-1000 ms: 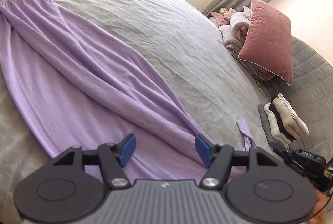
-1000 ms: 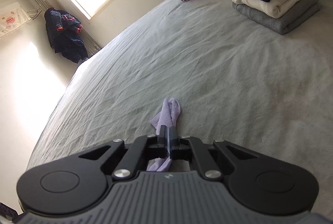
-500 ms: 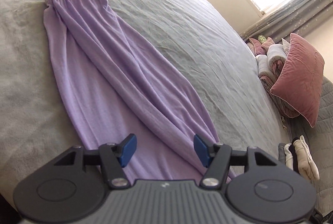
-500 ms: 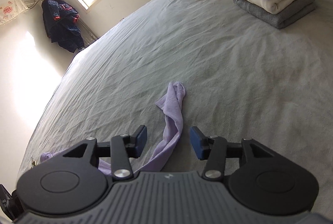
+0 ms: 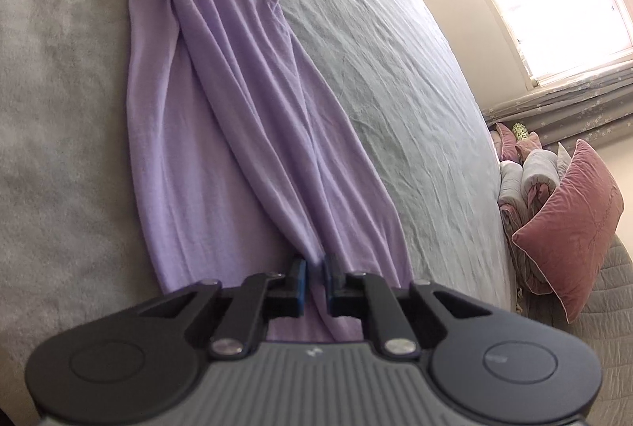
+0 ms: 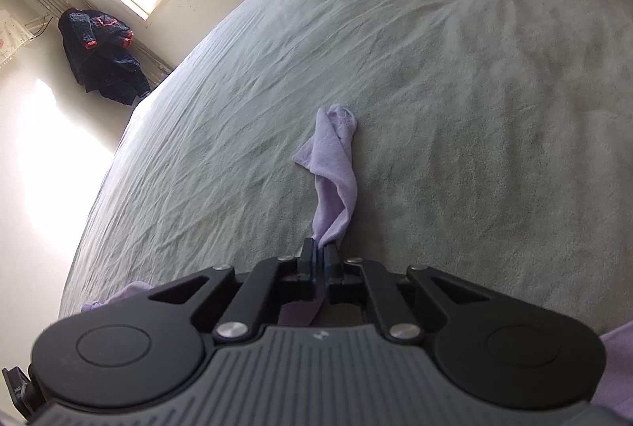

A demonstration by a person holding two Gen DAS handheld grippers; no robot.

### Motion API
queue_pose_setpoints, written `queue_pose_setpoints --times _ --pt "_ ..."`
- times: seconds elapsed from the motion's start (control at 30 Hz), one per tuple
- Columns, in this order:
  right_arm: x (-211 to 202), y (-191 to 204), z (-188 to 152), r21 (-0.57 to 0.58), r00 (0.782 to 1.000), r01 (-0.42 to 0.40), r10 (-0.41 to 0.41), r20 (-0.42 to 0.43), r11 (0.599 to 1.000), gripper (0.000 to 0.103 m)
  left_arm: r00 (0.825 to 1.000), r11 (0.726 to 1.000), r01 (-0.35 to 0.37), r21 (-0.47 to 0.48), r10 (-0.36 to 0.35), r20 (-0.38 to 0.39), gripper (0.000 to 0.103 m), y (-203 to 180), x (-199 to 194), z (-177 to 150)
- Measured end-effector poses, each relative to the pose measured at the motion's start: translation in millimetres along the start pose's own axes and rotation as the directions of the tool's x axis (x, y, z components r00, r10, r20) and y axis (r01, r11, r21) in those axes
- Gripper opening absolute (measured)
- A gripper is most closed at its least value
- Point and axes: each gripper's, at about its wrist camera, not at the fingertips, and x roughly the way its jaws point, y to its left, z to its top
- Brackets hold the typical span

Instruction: Fold clothes

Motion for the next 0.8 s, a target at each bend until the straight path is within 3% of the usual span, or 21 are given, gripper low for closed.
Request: queue_pose_setpoints --times 0.2,0.47,0.67,0.8 --pt "-36.1 22.6 13.0 -0.069 0.993 -0.031 0.039 0.116 0.997 0.004 0.995 0.995 0.099 0.02 -0.1 0.031 0.002 -3.8 -18.7 4.5" --pt "-90.6 51.4 20.5 -0.154 0.959 -0.065 0.104 0.265 0.986 0.004 0.974 0.973 0.222 0.06 -0.224 0.036 0.002 -7.3 -46.9 11.9" --pt "-125.8 57.2 -9.1 -0.238 0.939 -0.053 0.129 0.318 0.97 0.003 0.976 0.971 0.216 0.103 -0.218 0.006 0.002 9.0 -56.2 5.4" --pt "-133.5 44.0 -39.5 -0.246 0.951 -0.033 0.107 0.29 0.969 0.003 0.988 0.975 0.154 0.163 -0.155 -0.003 0.002 22.3 -56.1 -2.7"
